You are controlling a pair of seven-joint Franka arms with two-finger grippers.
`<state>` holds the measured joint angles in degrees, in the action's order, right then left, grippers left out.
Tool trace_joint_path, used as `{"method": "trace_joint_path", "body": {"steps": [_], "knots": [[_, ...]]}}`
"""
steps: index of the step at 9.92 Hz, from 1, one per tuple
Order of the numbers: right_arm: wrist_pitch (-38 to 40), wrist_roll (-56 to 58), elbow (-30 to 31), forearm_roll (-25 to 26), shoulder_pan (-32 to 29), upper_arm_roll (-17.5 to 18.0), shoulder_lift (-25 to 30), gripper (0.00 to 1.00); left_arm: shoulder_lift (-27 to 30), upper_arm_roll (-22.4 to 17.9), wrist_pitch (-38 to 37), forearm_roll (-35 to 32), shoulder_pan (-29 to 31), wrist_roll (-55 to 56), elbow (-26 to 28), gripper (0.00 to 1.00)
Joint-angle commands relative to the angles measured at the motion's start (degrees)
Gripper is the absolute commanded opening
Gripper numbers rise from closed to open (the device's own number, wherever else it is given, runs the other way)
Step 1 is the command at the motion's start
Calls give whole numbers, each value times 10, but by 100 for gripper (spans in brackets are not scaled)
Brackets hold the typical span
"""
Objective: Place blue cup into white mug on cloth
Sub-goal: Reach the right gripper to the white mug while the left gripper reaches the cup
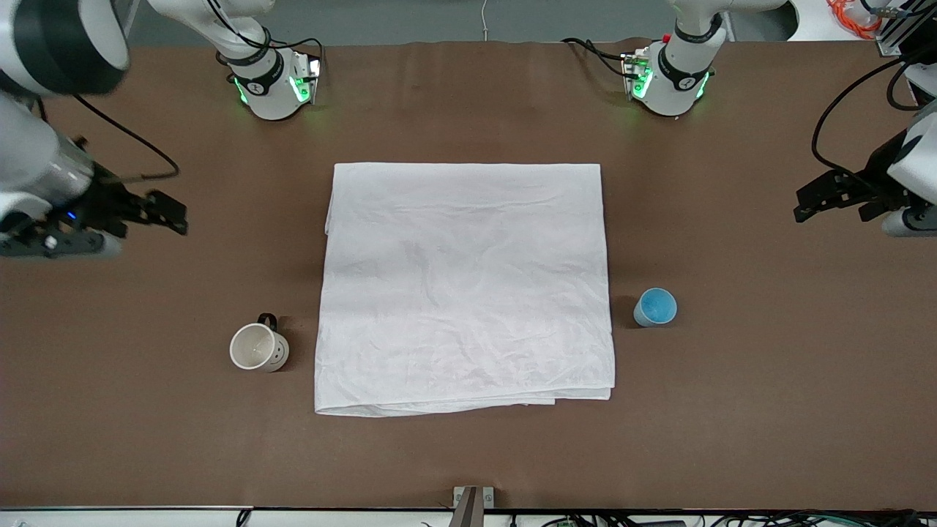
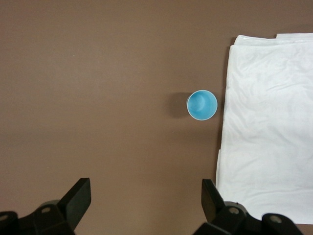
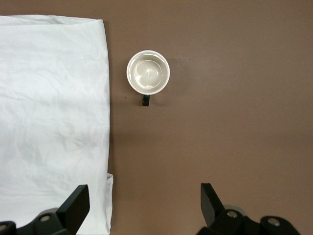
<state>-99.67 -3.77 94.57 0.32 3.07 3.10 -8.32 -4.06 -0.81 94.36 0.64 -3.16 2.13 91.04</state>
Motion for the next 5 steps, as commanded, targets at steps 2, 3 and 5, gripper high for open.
{"method": "trace_joint_path", "body": {"steps": [2,3,5], "knots": [[-271,-4,180,-14,-5,-2,-48,100,-133,2,34,-6,-34,8,-80,100],[-342,-4,213,-14,-1,-2,-70,100,-157,2,57,-4,-41,9,-84,100],[-391,-4,225,-14,4,-2,-118,100,-192,8,103,-2,-54,11,-82,100]]}}
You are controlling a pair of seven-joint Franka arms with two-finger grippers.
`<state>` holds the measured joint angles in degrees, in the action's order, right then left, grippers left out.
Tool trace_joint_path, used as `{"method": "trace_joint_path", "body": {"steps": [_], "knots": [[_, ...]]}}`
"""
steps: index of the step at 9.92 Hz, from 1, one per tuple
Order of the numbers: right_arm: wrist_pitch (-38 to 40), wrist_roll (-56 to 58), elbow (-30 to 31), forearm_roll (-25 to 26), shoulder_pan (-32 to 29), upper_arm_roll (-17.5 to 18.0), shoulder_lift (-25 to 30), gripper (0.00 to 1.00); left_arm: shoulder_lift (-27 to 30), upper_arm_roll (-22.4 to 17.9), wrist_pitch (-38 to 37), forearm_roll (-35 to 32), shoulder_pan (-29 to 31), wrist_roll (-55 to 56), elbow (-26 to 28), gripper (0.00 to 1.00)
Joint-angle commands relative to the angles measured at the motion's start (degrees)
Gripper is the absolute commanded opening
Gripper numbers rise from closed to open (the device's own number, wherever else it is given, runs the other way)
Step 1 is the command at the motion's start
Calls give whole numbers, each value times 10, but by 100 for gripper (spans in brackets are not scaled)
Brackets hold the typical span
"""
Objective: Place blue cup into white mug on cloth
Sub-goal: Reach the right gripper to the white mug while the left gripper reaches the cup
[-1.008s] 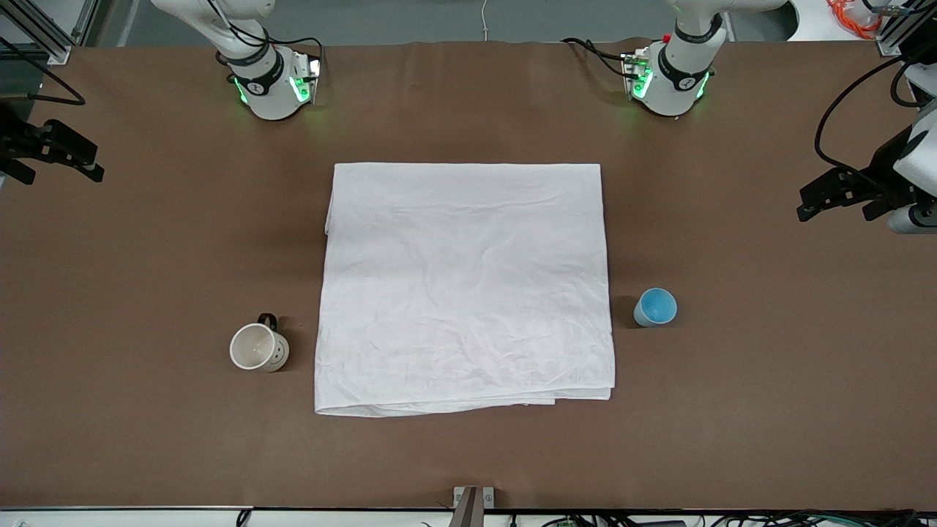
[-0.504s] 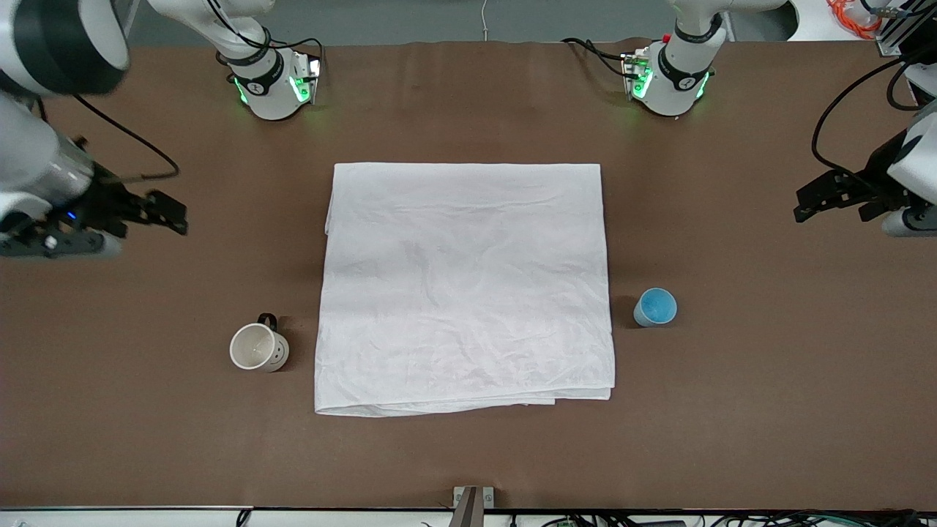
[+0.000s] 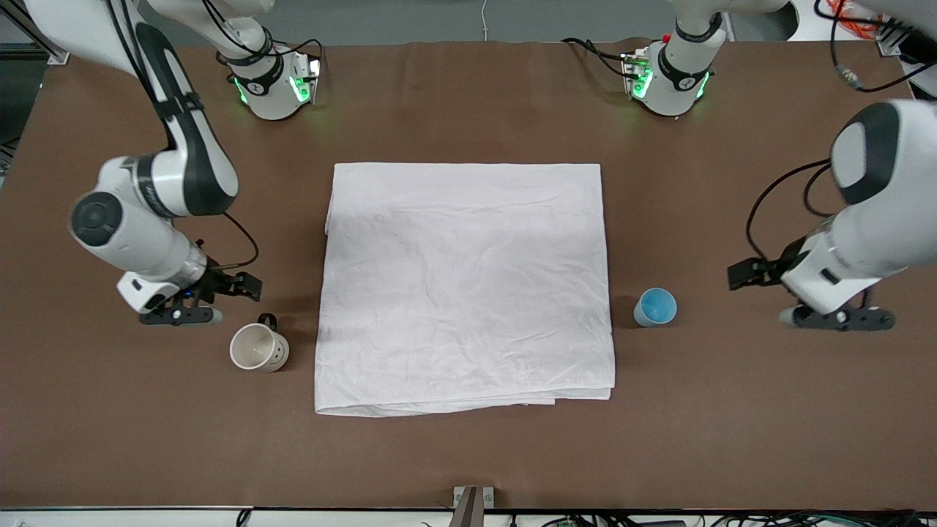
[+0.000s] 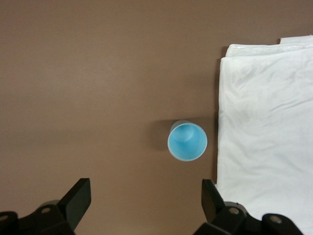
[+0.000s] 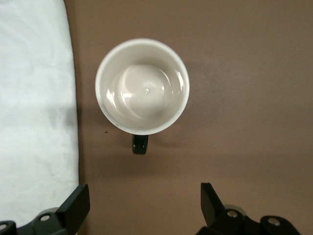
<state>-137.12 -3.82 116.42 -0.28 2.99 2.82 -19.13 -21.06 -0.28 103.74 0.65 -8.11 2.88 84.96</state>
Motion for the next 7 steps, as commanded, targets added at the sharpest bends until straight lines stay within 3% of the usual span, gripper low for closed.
{"method": "trace_joint_path", "body": {"steps": [1,3,7], "knots": [[-52,-3,6,-8,12,1,-36,100,-38,8,28,1,-9,7,-17,100],[-115,-5,4,-8,20,0,-72,100,-75,10,50,4,-33,37,-16,100],[-132,-4,-28,-8,16,-1,-100,100,-126,10,130,4,-66,67,23,95]]}}
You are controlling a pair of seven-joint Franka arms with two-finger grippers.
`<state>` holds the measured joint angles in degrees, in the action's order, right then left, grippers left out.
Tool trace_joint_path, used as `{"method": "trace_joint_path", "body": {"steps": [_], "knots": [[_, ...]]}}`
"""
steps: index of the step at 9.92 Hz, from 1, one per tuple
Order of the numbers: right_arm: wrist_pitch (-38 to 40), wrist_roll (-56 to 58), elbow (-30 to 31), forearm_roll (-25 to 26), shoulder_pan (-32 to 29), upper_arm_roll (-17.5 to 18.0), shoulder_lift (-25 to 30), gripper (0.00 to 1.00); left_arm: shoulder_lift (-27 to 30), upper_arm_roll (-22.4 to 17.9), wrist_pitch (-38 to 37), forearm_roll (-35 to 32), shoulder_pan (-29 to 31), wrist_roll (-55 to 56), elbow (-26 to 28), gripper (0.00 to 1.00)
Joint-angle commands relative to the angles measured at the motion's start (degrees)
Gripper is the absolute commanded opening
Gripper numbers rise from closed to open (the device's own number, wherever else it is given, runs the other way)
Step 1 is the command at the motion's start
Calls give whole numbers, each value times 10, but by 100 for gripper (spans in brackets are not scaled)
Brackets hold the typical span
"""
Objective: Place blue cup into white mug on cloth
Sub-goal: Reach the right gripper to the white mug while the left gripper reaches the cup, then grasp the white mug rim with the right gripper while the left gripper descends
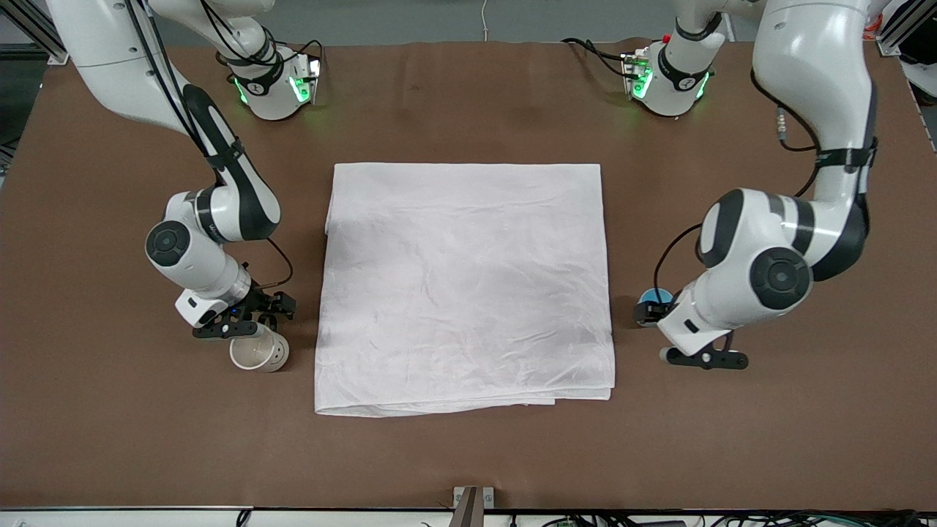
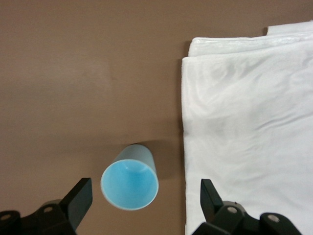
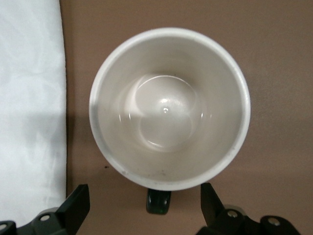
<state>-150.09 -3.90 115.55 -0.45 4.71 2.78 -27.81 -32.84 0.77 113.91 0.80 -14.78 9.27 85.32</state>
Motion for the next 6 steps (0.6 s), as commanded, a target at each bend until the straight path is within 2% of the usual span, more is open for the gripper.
{"method": "trace_joint_path", "body": {"steps": [1,2,3,4,5,6], "knots": [[-1,-3,-20,-6,-1,-1,-14,99,-17,-1,48,3,-2,15,40,94],[1,-6,-21,-6,0,-1,-14,95,-14,0,53,3,-3,35,59,94],[6,-15,-23,-5,-1,-1,-13,81,-10,9,54,3,-5,50,70,94],[25,-23,-32,-5,-1,-1,-13,61,0,12,54,2,-9,74,79,94],[60,-23,-47,-5,-2,-2,-13,36,0,12,54,-1,-11,84,85,93],[98,-22,-65,-4,-6,-2,-13,23,-5,13,54,-3,-10,84,89,91]]}}
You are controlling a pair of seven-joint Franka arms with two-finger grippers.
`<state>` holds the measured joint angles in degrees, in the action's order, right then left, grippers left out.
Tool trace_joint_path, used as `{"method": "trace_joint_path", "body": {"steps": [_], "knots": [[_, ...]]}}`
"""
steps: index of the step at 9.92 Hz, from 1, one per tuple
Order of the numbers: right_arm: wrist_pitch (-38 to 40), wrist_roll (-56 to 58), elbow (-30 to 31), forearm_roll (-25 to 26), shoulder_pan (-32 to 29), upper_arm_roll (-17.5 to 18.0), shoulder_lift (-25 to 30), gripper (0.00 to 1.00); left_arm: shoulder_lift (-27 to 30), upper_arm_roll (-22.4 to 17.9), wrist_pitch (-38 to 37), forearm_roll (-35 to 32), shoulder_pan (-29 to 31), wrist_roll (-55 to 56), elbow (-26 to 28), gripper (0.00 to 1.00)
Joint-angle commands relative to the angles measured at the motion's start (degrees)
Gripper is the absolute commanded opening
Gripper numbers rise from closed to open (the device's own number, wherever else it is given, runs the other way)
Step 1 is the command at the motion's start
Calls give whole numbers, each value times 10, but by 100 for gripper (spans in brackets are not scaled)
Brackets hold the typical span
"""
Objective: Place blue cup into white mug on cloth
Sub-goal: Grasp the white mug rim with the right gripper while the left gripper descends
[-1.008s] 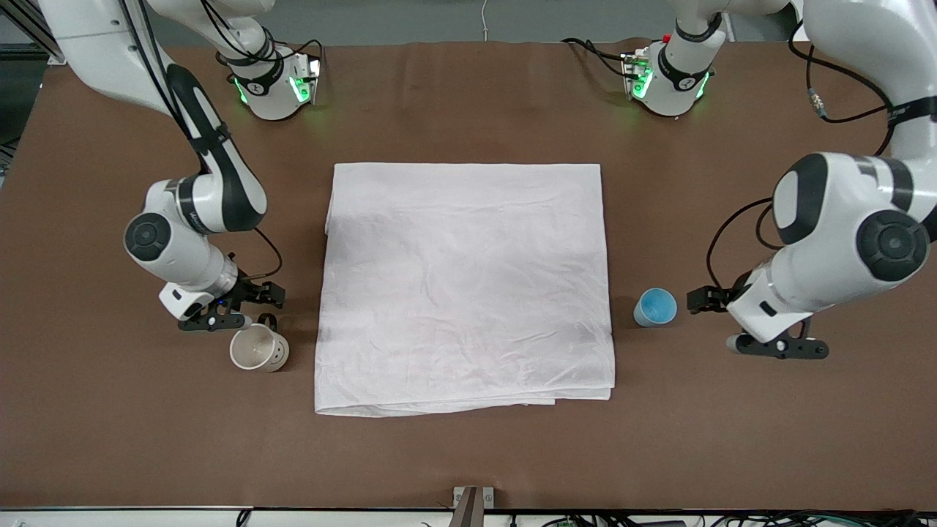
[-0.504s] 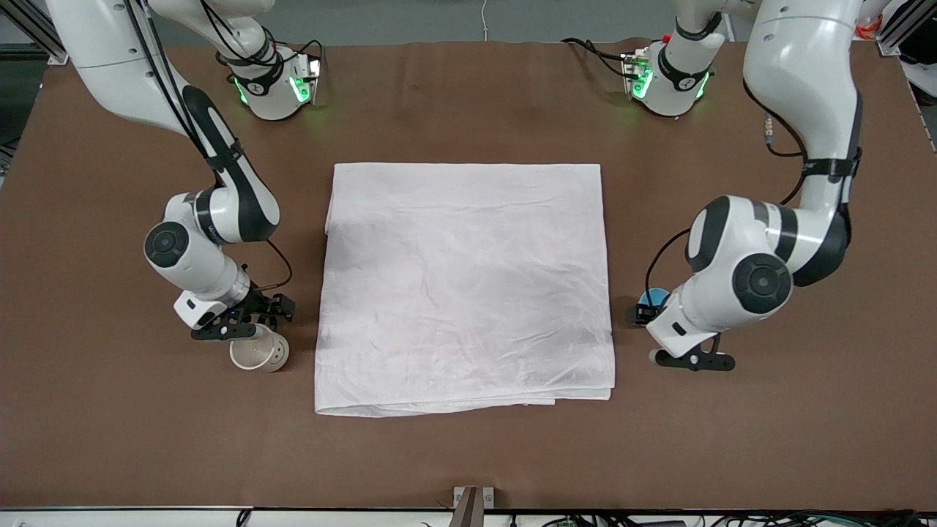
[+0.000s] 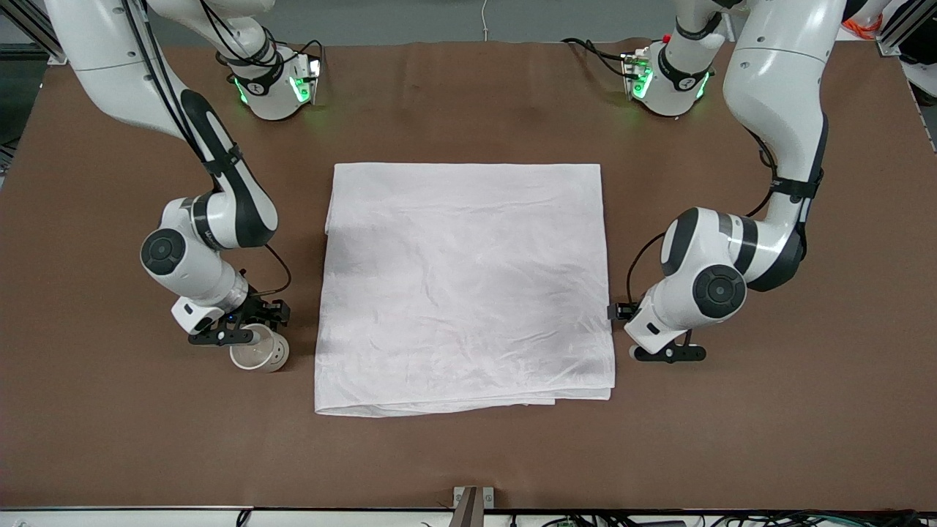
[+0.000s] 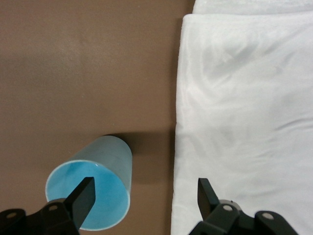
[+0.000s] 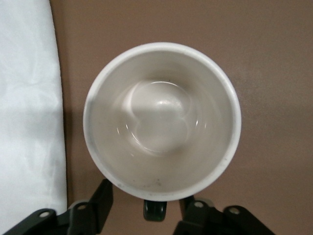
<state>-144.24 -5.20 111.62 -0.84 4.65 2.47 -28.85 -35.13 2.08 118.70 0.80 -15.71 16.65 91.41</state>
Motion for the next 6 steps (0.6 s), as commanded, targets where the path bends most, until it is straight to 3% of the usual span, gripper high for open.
{"method": "trace_joint_path", "body": {"steps": [1,2,4,6], "knots": [[61,-9,-37,0,-5,0,-2,15,16,-1,7,-6,-2,10,28,90],[63,-9,-39,1,-4,-1,-2,8,10,-1,7,-6,-2,10,28,90],[63,-11,-39,1,-3,-1,-2,1,6,-1,7,-6,1,10,33,88],[63,-11,-39,1,-3,-1,-2,0,0,-1,7,-7,1,9,33,72]]}}
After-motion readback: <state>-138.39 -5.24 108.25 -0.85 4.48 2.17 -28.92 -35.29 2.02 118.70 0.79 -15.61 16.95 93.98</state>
